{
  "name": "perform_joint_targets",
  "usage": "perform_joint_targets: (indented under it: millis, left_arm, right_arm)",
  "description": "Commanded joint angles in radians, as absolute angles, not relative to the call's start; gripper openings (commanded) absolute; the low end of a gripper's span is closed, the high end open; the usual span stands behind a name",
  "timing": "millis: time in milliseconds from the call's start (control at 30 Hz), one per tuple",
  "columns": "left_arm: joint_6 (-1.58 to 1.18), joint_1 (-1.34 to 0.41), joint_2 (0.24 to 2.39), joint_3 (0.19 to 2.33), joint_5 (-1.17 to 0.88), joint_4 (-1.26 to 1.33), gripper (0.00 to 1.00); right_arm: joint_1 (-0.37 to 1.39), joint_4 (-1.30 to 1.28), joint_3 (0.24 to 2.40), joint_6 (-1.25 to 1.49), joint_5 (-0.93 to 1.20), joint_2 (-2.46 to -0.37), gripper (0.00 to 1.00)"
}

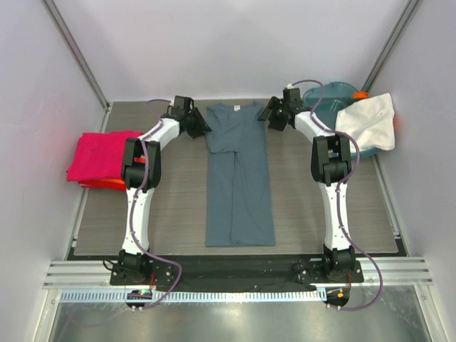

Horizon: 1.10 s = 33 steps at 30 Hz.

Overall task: Fold and stack the t-shirts
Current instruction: Fold the tshirt

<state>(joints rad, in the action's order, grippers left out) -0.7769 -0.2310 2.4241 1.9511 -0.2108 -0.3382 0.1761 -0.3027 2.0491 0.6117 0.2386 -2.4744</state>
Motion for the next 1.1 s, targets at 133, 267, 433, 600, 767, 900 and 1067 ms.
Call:
perform_joint_targets:
  millis: [133,267,433,600,767,900,1067]
  left_arm:
    - [-0.765,-0.242,2.13,1.597,-0.209,-0.284,0.46]
    - [-0.733,-0.294,1.904,1.363,-0.215,-0.296,0.48]
    - [-0.755,-0.434,1.572,1.034,-0.137,-0.333,0.48]
    - [-0.843,-0.544,1.32,0.792,-0.103,-0.36,0.47]
    - [-0.931,-0.629,1.094,0.589,-0.061,-0.394,0.48]
    - [-1.005,-0.751,1.002,0.534,-0.025,-0.437,0.46]
    - [-1.109,-0.89,0.965,0.485,0.049,-0.449,0.47]
  right_arm:
    - [0.183,-0.308,1.797,0.581,0.275,-2.204,0.66]
    - [0.227,-0.288,1.406,0.555,0.206,-1.94,0.66]
    - [0.282,-0.313,0.948,0.606,0.1,-1.605,0.59]
    - [0.365,-0.373,0.672,0.637,0.066,-1.24,0.53]
    - [0.486,-0.491,0.537,0.695,0.07,-1.059,0.56]
    - [0.593,-0.521,0.499,0.778,0.063,-0.988,0.56]
    - [0.669,-0.56,0.482,0.834,0.074,-0.982,0.56]
